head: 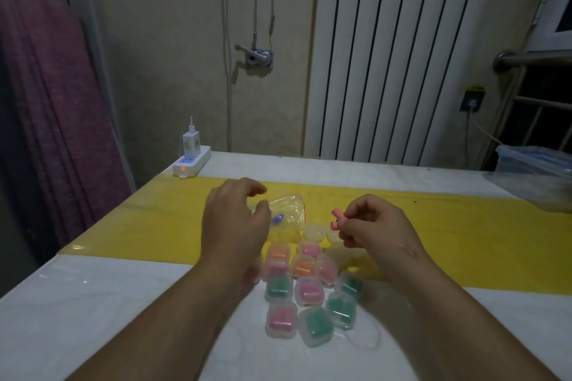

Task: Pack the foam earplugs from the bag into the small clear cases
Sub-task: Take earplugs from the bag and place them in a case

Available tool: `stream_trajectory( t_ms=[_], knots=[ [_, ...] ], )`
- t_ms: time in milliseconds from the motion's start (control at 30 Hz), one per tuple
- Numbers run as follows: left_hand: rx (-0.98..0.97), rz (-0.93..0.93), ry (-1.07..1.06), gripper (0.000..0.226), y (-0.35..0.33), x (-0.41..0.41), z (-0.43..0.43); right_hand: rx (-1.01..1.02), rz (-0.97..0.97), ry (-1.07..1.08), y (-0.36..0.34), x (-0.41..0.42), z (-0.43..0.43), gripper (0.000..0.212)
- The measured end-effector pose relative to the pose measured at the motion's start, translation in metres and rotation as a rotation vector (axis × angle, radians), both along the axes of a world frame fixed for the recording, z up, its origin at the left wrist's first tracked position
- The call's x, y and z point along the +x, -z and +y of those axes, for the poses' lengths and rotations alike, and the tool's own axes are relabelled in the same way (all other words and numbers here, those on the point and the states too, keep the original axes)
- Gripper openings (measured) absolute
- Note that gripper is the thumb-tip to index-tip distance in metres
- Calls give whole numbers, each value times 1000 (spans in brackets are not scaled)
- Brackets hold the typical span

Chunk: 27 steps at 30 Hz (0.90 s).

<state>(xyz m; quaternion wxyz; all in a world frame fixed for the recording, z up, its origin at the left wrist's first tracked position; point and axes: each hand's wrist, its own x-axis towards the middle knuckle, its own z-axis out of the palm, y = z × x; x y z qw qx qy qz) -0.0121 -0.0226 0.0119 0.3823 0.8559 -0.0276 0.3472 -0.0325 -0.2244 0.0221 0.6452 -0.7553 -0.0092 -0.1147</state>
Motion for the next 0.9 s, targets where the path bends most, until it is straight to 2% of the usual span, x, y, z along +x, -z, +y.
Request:
stream_trajectory(
  t_ms=[100, 300, 467, 767, 833, 900],
  knots=[
    [77, 26, 172, 13, 4, -6, -11, -7, 0, 31, 0, 4, -6, 23],
    [197, 143, 302, 11, 8, -17, -27, -104, 5, 106, 4, 10, -23, 11],
    [334, 252, 305, 15, -2, -21, -42, -186, 23, 163, 6, 12, -28, 15],
    [395, 430, 278, 21, -17, -18, -55, -234, 65, 179, 3, 10, -28, 18],
    [446, 456, 275, 16, -23, -18, -65, -224, 77, 180, 2, 9, -28, 20],
    [537, 471, 264, 23, -26, -14, -77, -221, 72, 191, 2, 9, -29, 20]
  ],
)
